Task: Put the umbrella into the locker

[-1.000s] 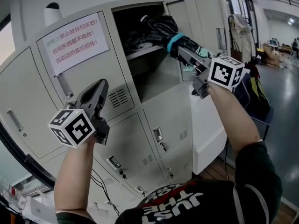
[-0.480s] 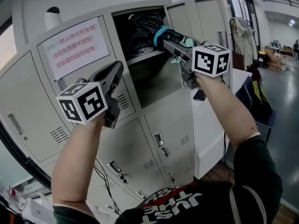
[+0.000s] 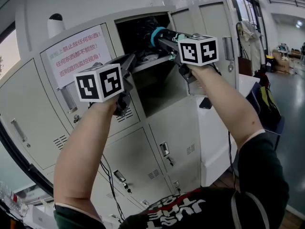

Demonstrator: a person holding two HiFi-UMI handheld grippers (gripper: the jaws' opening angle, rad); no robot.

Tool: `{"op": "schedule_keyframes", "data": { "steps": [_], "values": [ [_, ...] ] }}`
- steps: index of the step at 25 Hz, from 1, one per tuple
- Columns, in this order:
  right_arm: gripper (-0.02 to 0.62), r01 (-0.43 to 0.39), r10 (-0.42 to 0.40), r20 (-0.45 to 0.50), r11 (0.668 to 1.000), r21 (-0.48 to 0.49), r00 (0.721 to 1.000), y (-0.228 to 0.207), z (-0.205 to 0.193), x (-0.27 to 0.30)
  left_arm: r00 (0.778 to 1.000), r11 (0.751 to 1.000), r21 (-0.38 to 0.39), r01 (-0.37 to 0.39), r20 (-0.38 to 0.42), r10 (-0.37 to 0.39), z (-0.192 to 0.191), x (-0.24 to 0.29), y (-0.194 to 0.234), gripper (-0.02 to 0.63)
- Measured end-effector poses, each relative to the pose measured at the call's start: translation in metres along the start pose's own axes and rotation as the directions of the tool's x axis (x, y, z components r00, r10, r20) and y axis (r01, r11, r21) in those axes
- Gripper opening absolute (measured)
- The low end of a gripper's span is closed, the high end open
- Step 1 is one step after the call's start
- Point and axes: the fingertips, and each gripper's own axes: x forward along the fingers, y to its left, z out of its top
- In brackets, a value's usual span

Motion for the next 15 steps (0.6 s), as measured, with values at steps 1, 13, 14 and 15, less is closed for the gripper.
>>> {"op": "schedule_keyframes", "data": {
  "steps": [1, 13, 14, 15],
  "values": [
    [0.233, 0.015, -0.015, -0.013, 1.0, -0.008, 1.0, -0.005, -0.001, 0.004, 1.0, 1.0, 0.001, -0.004, -0.009, 0.004, 0.0, 0.005, 0.001, 0.009],
    [0.232, 0.086, -0.098, -0.149, 0.993, -0.084, 0.984, -0.033, -0.019, 0.059, 0.99, 0.994, 0.039, -0.099, -0.094, 0.103, 0.004, 0.052, 0.026, 0.009],
    [0.232, 0.089, -0.102, -0.157, 0.992, -0.093, 0.982, -0.034, -0.019, 0.064, 0.99, 0.994, 0.041, -0.105, -0.095, 0.108, 0.004, 0.055, 0.027, 0.009],
    [0.232, 0.09, -0.106, -0.166, 0.991, -0.099, 0.98, -0.035, -0.019, 0.069, 0.989, 0.993, 0.041, -0.109, -0.096, 0.112, 0.005, 0.056, 0.028, 0.009]
  ]
}}
